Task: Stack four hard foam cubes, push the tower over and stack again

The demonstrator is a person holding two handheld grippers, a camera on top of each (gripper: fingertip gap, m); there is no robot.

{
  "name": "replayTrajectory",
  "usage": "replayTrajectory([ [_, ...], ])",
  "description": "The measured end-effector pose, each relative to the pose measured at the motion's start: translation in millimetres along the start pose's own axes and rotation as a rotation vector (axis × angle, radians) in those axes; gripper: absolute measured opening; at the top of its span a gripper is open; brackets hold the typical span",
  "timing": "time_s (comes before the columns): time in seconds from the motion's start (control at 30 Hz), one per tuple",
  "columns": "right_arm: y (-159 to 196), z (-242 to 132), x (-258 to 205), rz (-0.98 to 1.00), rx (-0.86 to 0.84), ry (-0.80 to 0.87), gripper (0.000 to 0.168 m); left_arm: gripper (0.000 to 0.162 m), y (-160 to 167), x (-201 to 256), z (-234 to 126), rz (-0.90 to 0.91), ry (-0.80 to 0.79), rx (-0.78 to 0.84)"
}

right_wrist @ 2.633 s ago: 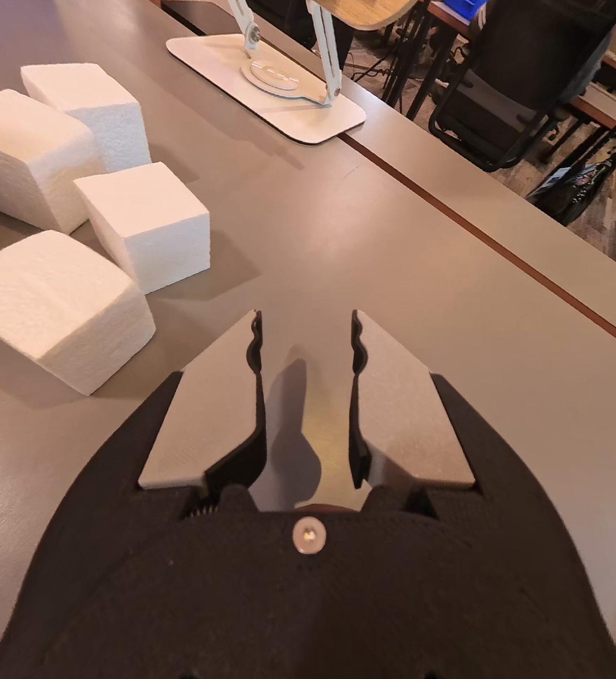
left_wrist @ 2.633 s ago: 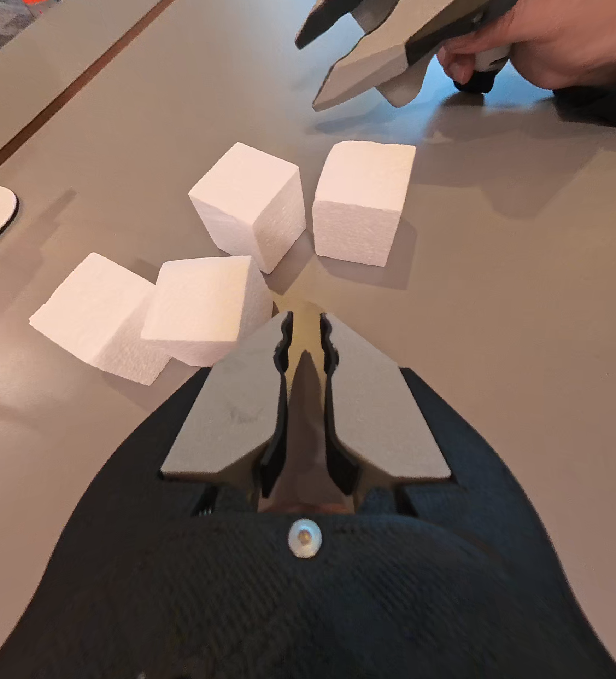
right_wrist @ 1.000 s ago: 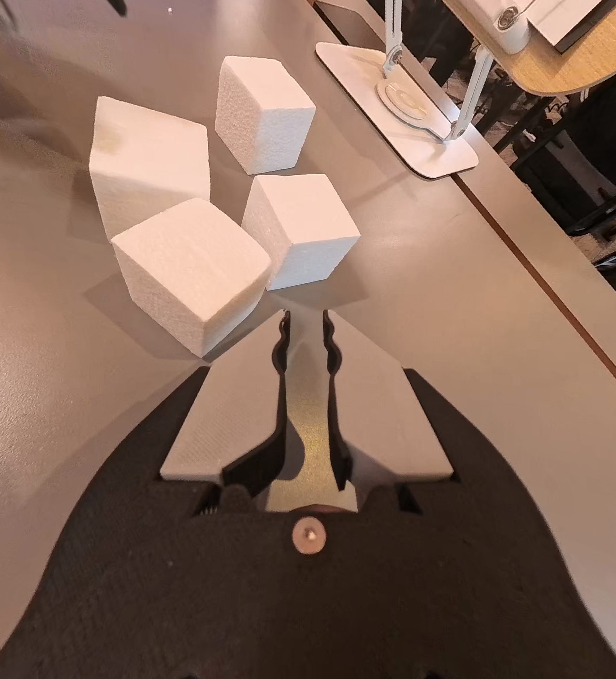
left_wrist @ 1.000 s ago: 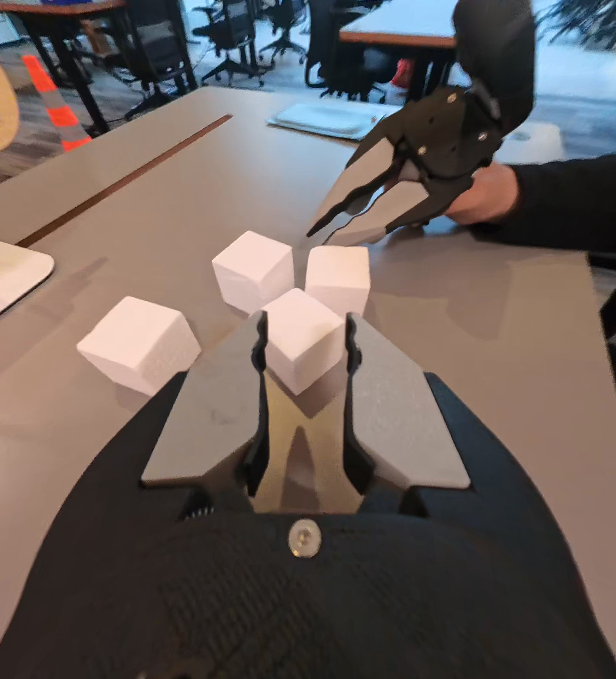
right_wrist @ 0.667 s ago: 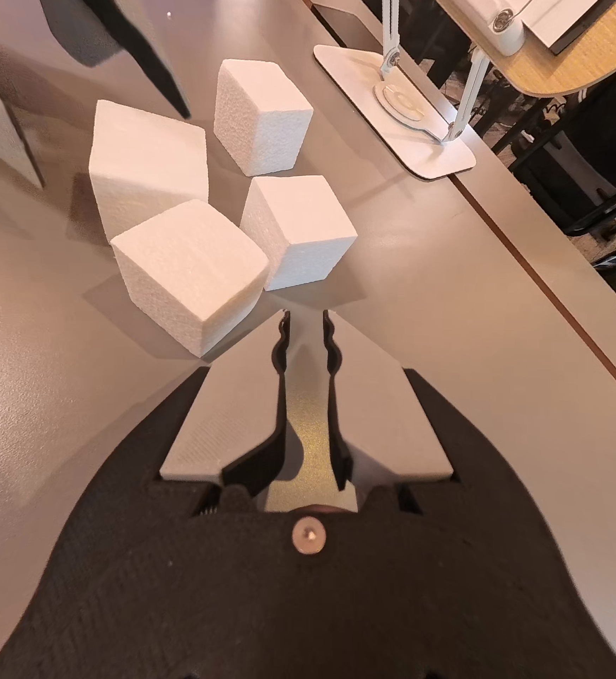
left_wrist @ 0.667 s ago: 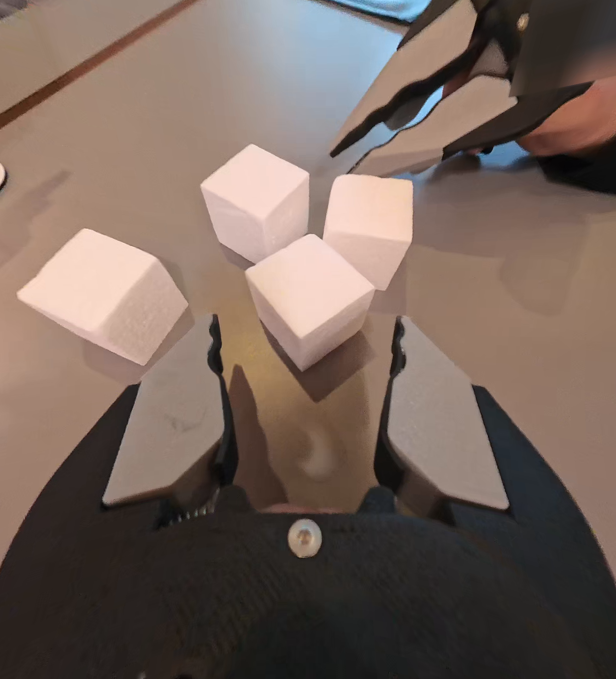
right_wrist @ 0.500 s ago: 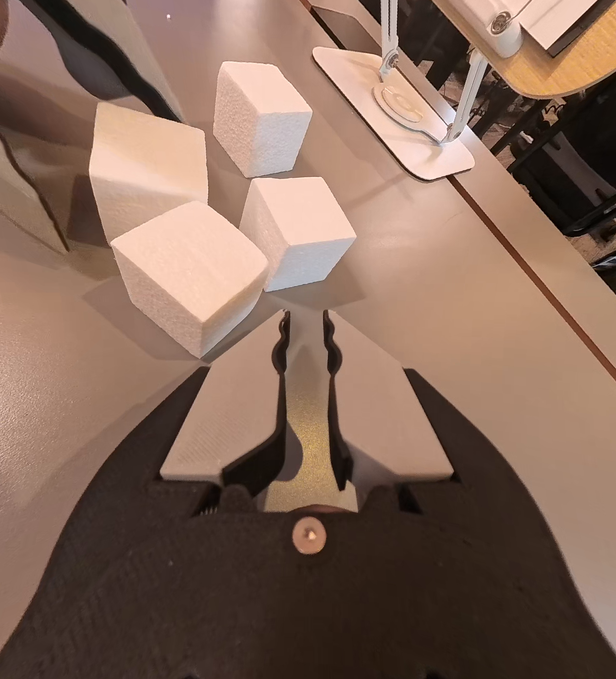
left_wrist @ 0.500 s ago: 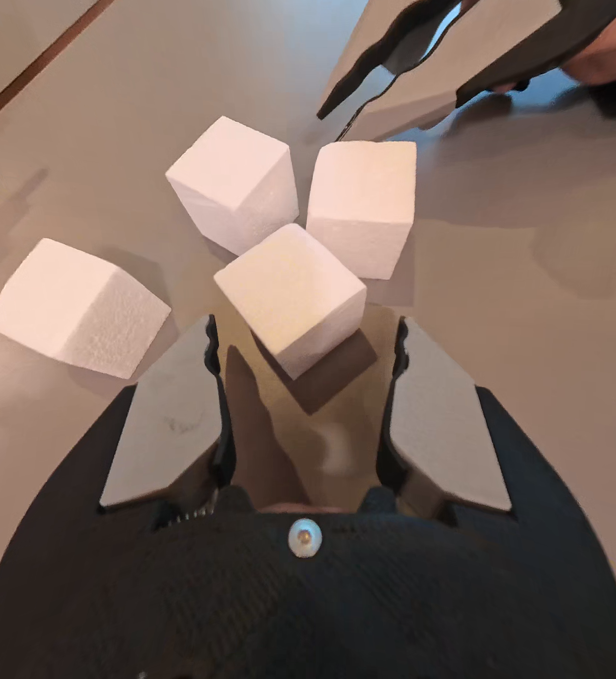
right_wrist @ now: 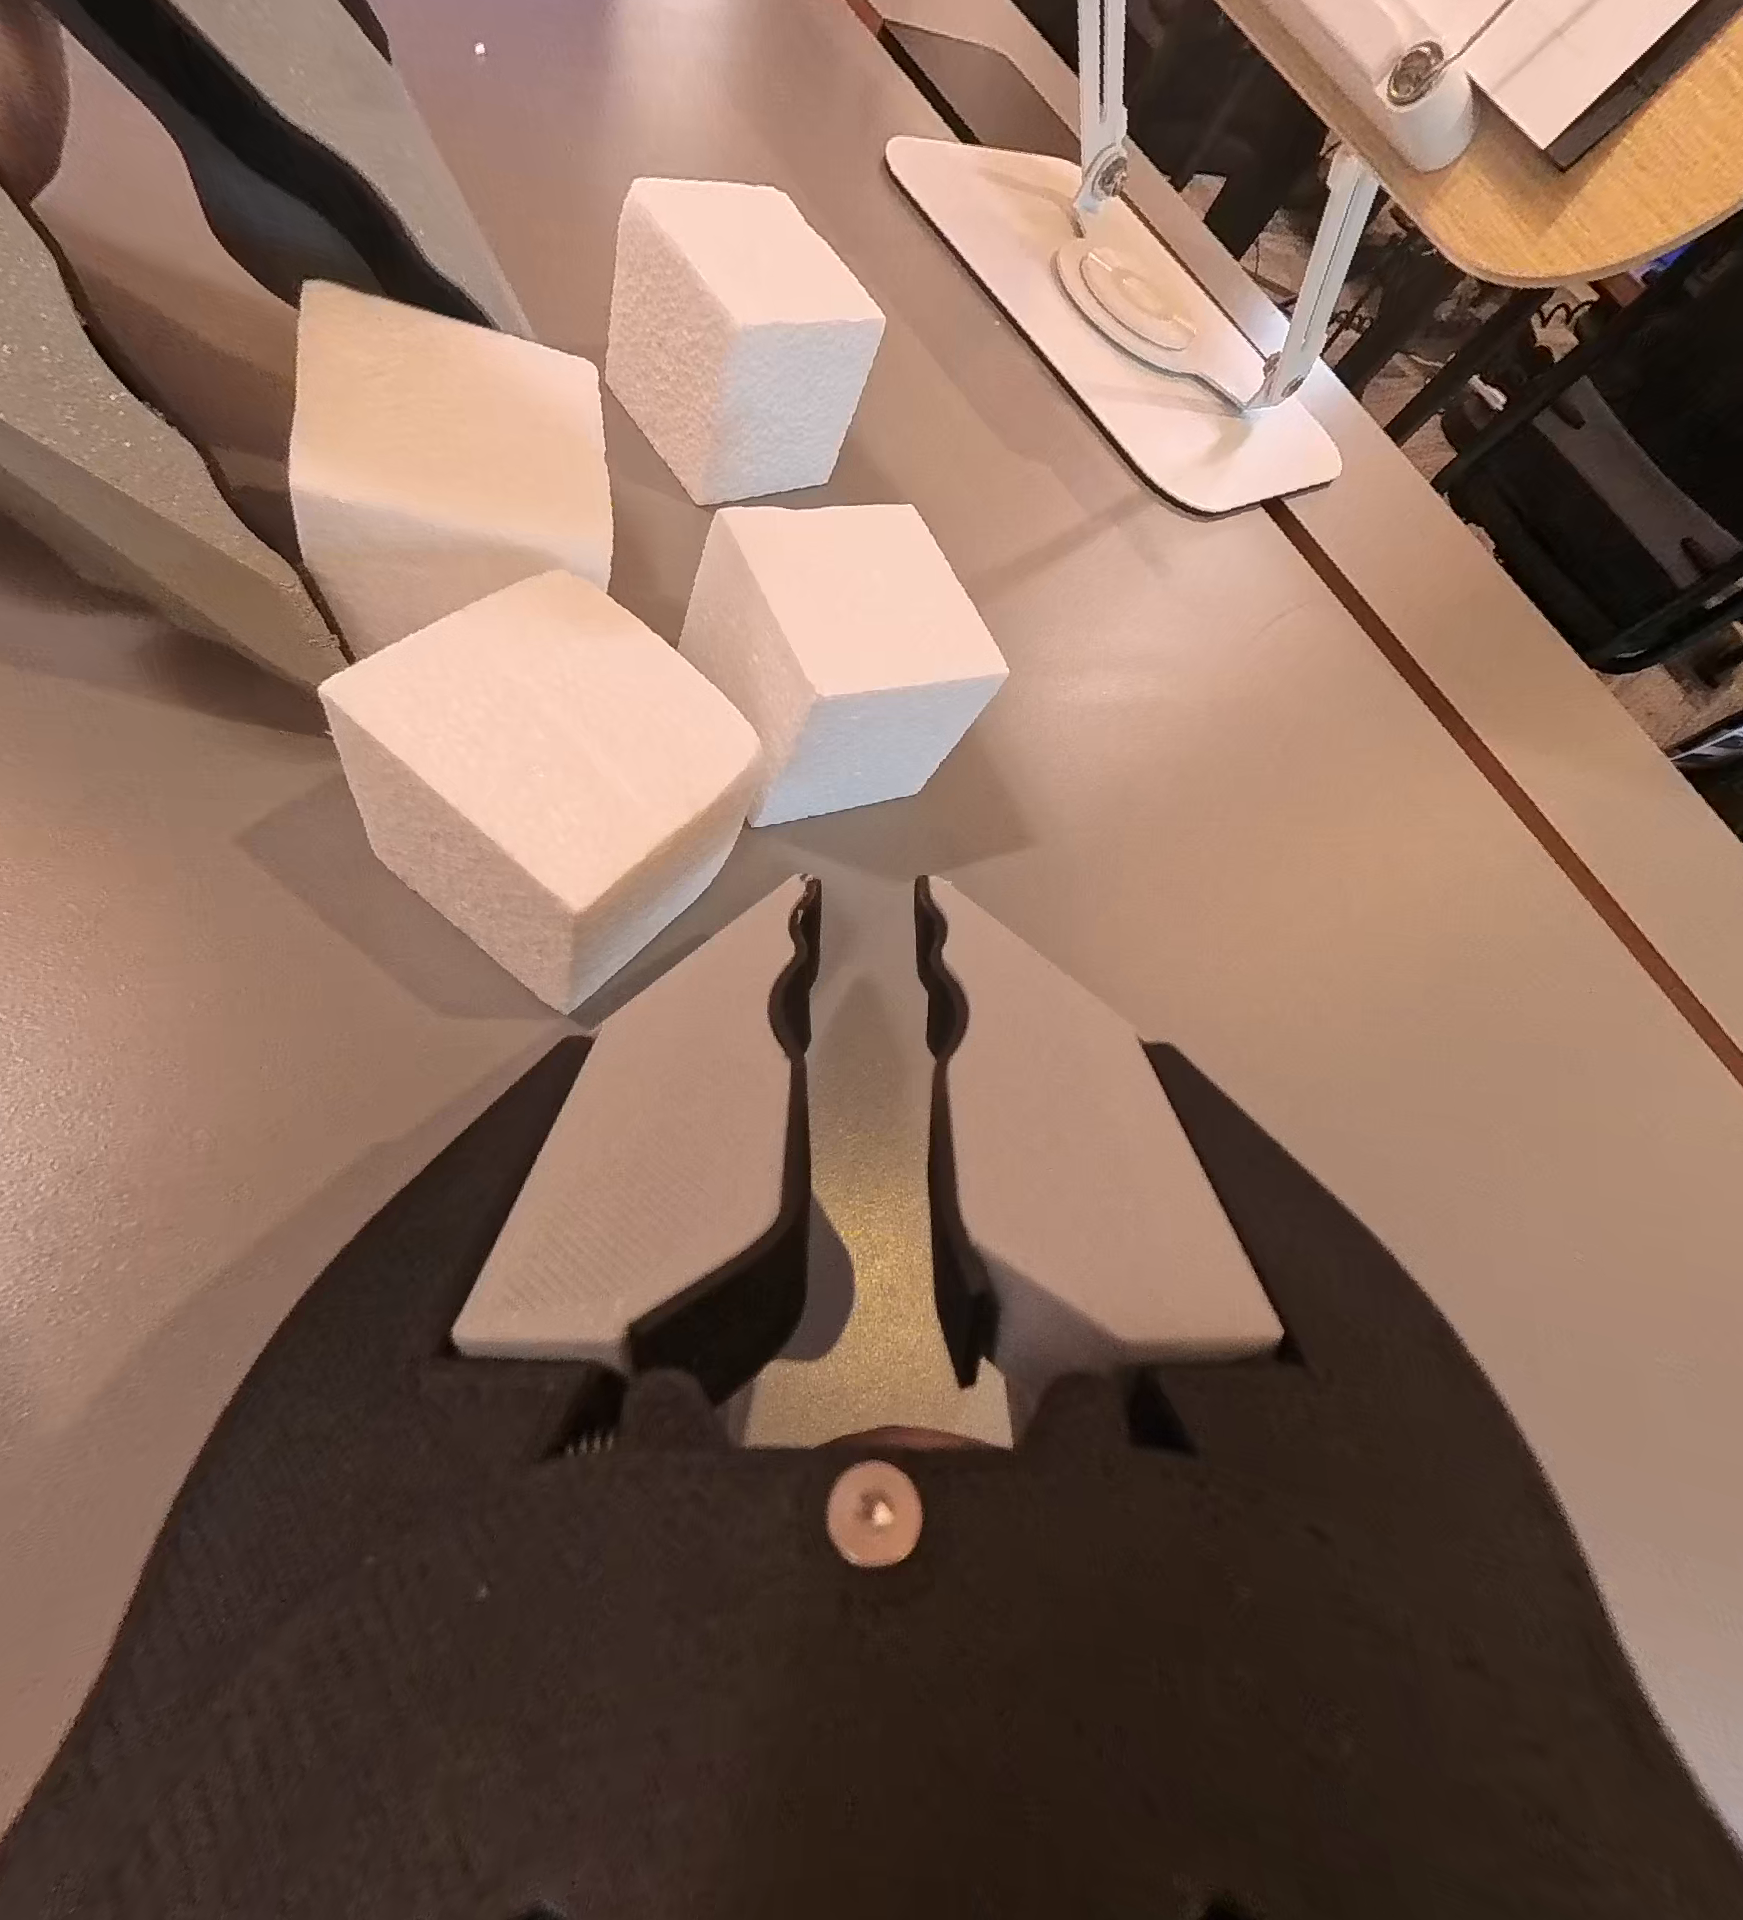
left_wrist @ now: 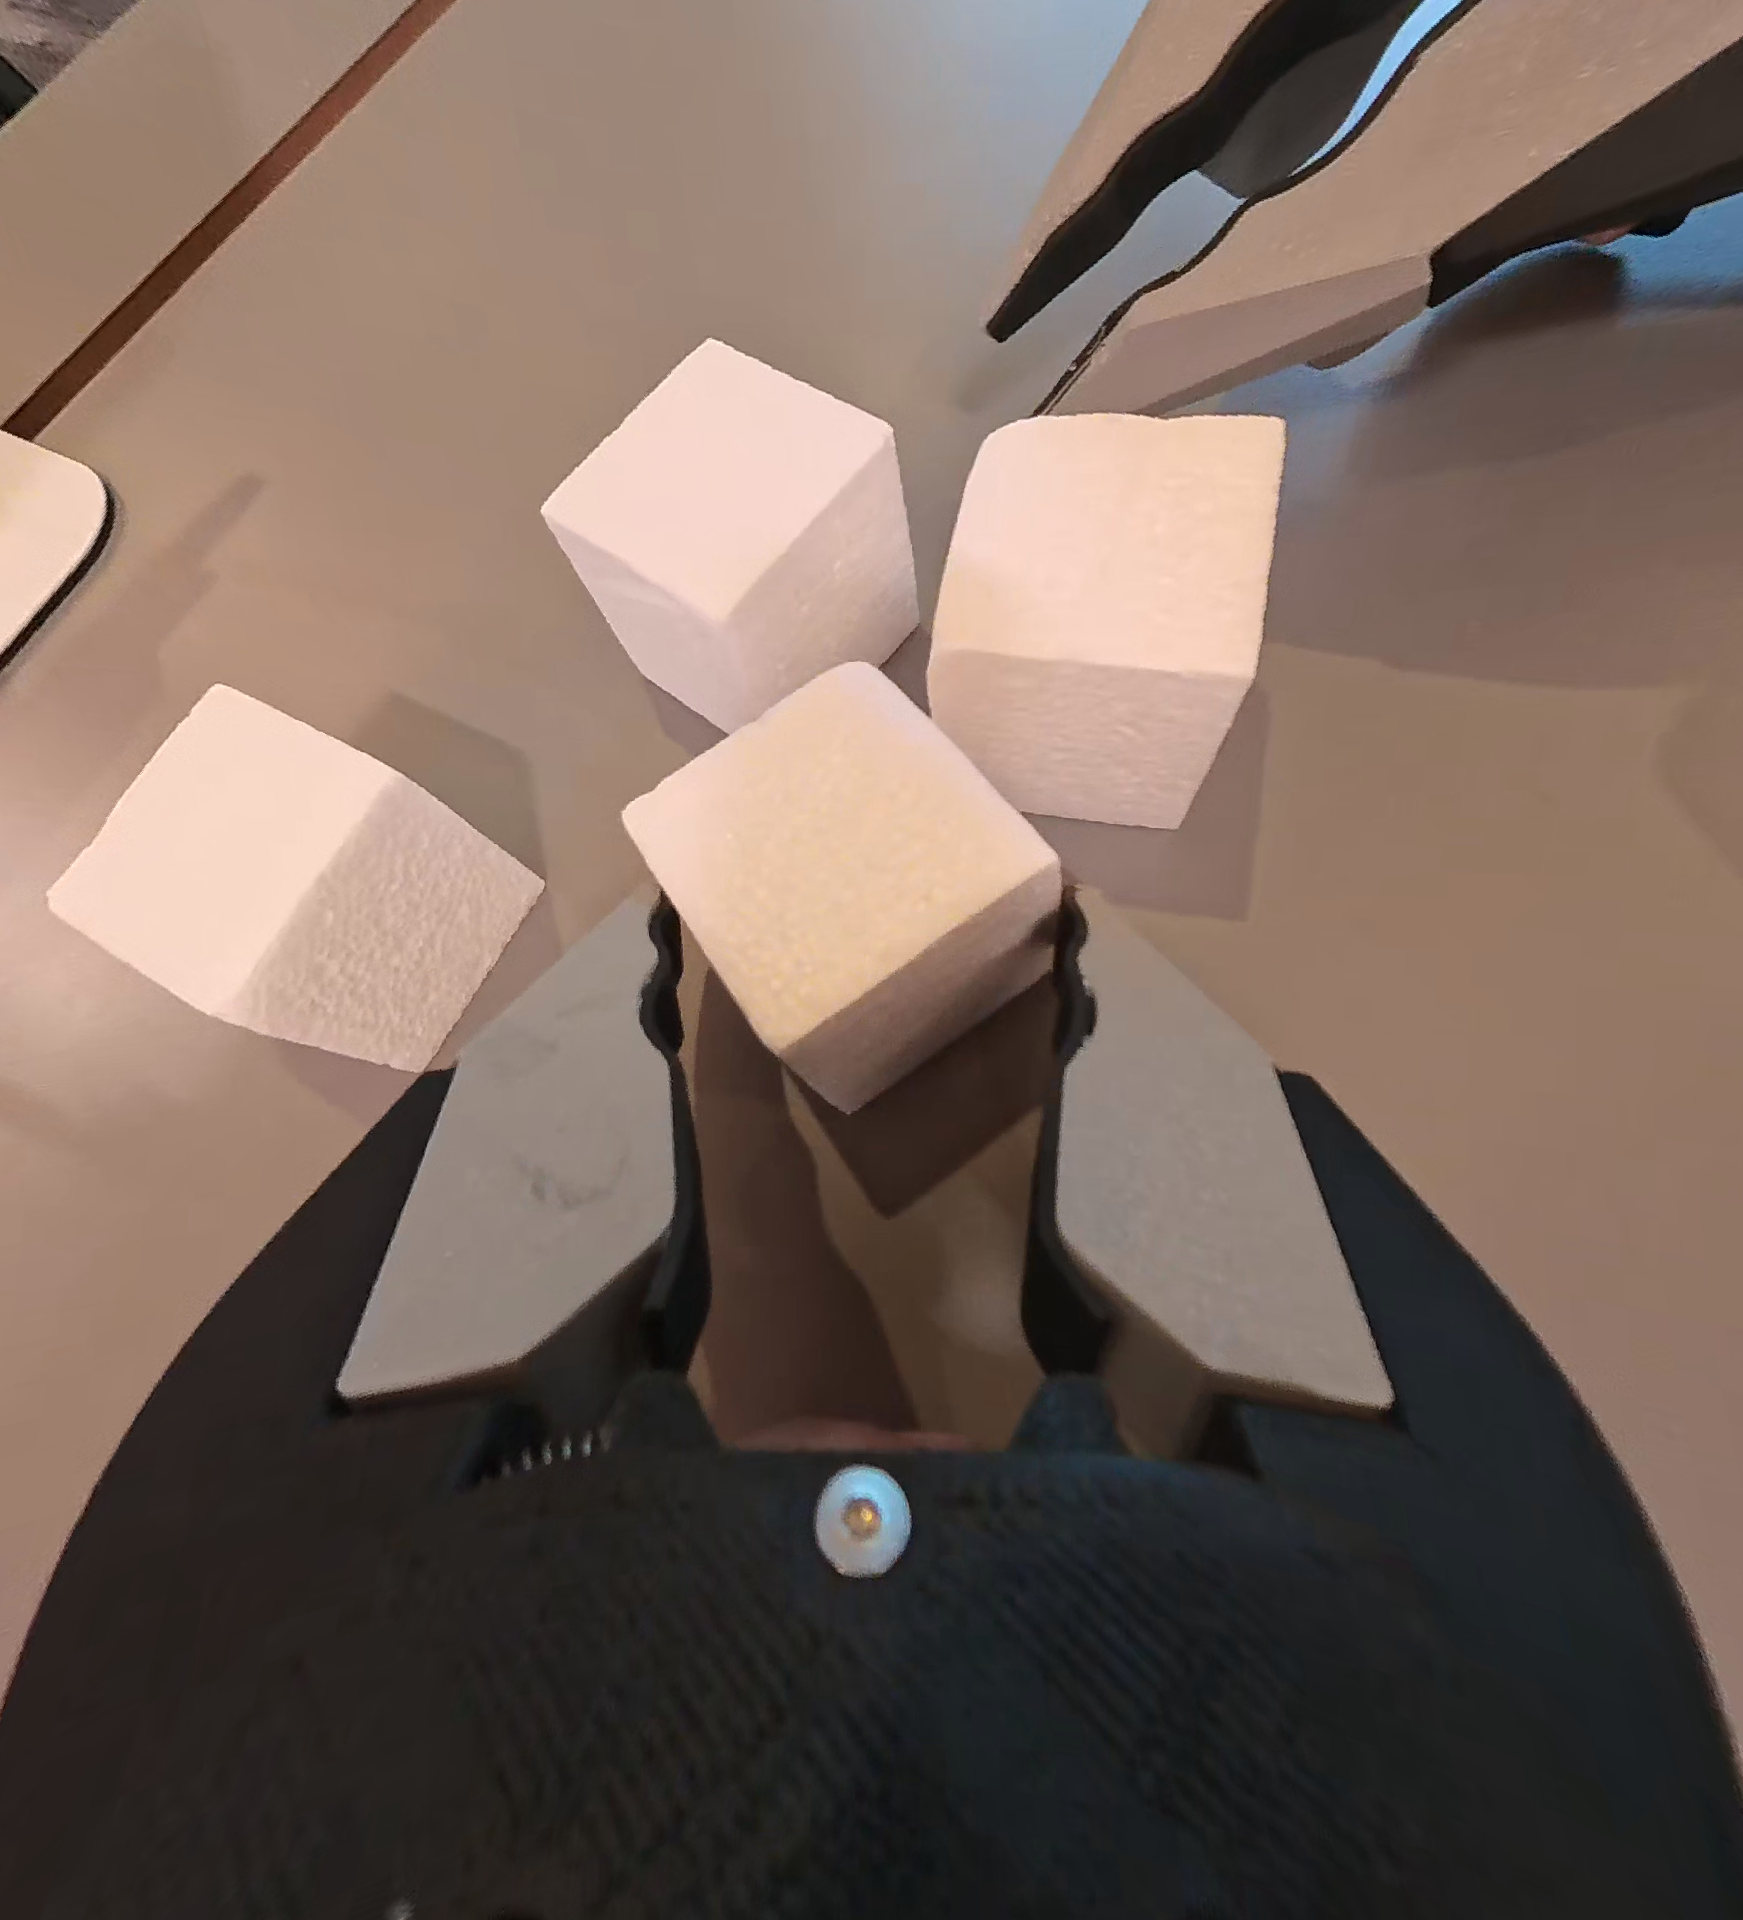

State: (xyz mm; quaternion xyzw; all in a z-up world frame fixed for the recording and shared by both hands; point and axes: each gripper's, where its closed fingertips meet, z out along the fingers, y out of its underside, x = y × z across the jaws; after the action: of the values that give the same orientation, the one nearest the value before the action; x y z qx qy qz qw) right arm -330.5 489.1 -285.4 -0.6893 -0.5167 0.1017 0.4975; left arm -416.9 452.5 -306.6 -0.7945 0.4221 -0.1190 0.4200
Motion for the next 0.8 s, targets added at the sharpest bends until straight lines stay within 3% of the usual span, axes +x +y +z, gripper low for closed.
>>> replayTrajectory([
  [0.37, 0.5, 0.0, 0.1, 0.001, -0.002, 0.000, 0.016, 0.071, -7.6, -8.7, -11.7, -0.018, -0.015, 0.054],
  [0.8, 3.2, 0.4, -4.3, -0.007, -0.016, -0.027, 0.012, 0.071, -28.1, 6.7, -26.2, -0.028, 0.094, 0.176],
])
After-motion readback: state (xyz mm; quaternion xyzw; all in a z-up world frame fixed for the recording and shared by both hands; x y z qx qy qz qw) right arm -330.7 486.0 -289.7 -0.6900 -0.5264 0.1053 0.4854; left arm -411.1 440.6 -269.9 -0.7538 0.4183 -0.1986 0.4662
